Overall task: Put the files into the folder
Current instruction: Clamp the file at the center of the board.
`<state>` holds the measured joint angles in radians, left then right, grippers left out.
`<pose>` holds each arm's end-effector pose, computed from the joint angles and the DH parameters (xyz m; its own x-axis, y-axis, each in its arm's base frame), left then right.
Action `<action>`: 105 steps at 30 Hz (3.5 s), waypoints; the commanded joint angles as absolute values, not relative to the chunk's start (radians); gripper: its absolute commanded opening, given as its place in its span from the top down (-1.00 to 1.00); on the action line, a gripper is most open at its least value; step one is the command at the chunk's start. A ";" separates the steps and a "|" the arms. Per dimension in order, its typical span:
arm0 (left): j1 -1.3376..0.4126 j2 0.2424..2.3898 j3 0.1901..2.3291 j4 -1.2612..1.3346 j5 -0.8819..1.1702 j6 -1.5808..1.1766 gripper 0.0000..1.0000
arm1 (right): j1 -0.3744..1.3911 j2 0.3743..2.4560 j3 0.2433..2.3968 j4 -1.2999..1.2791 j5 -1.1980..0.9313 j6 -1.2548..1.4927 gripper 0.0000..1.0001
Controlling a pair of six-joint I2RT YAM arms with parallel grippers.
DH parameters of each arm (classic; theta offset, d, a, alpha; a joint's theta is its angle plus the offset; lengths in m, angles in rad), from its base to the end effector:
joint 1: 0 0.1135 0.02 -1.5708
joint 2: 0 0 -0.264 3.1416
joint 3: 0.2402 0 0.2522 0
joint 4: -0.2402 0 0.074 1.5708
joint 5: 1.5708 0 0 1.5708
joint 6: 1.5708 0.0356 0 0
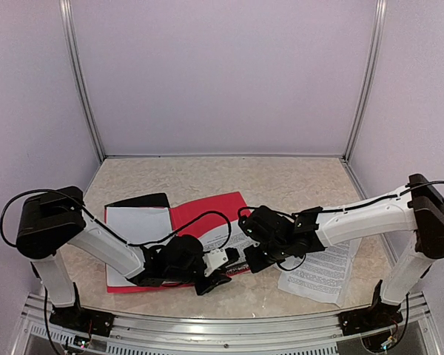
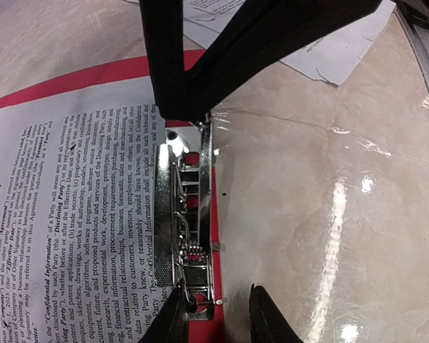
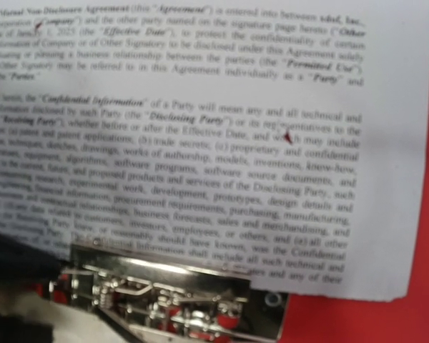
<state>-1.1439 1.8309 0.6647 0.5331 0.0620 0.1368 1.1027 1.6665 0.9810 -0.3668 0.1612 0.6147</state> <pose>0.1337 -0.2993 0.1023 -0.1160 0.5837 -0.8037 0.9539 0.2909 0.0736 0.1526 0.2892 0.1729 -0.8075 -0.3355 -0.4853 -0.4643 0.8688 0.1719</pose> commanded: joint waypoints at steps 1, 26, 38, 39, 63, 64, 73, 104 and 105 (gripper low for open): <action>-1.137 1.871 0.681 0.489 0.066 0.128 0.48 | 1.093 1.680 0.943 -0.405 0.132 0.603 1.00; -1.155 1.875 0.706 0.389 0.067 0.156 1.00 | 1.061 1.690 0.904 -0.368 0.131 0.580 1.00; -1.155 1.876 0.713 0.379 0.095 0.162 1.00 | 1.054 1.759 0.877 -0.309 0.151 0.533 1.00; -1.155 1.878 0.713 0.377 0.099 0.162 1.00 | 1.051 1.761 0.876 -0.306 0.151 0.530 1.00; -1.158 1.892 0.730 0.339 0.156 0.187 1.00 | 1.023 1.809 0.938 -0.295 0.143 0.445 1.00; -1.158 1.892 0.731 0.334 0.156 0.188 1.00 | 1.024 1.801 0.941 -0.296 0.140 0.445 1.00; -1.158 1.899 0.738 0.332 0.155 0.186 1.00 | 1.023 1.703 0.984 -0.362 0.146 0.443 1.00; -1.166 1.893 0.719 0.351 0.161 0.205 1.00 | 0.983 1.808 0.924 -0.247 0.135 0.405 1.00; -1.166 1.894 0.719 0.351 0.160 0.205 1.00 | 0.982 1.811 0.918 -0.240 0.134 0.405 1.00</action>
